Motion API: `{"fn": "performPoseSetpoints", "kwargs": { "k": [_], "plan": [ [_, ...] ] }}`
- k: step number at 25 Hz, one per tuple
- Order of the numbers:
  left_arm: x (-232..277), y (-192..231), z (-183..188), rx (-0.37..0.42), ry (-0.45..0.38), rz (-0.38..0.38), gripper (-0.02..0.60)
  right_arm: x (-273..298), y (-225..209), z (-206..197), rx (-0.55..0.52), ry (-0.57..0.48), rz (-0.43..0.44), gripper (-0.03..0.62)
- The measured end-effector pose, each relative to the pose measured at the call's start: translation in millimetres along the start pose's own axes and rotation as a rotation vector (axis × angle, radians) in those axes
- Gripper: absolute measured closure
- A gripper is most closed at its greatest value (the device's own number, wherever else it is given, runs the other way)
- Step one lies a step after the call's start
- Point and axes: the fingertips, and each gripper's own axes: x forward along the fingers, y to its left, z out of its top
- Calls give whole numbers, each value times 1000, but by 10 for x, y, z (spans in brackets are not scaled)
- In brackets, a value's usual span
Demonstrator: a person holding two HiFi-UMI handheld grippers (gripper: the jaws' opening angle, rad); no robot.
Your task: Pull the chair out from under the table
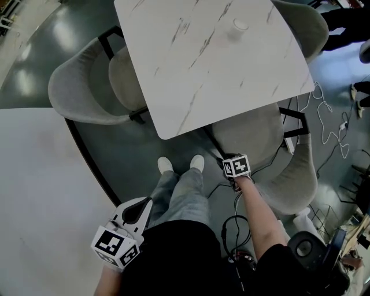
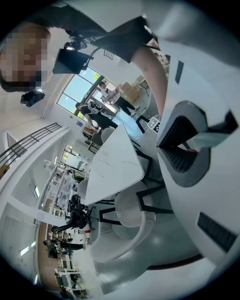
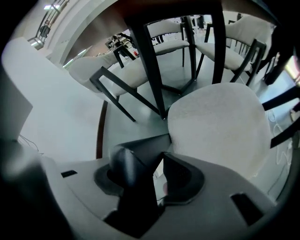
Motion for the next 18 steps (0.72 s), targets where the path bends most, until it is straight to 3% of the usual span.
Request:
{"fn": "performPoseSetpoints", "kwargs": {
  "k": [9, 18],
  "plan": [
    [32, -40, -20, 25, 19, -28, 577, -56, -100, -69, -20, 1, -94, 454],
    [-12, -84, -45, 44, 24, -45, 577, -91, -49, -343, -14, 18, -130, 468]
  ]
}}
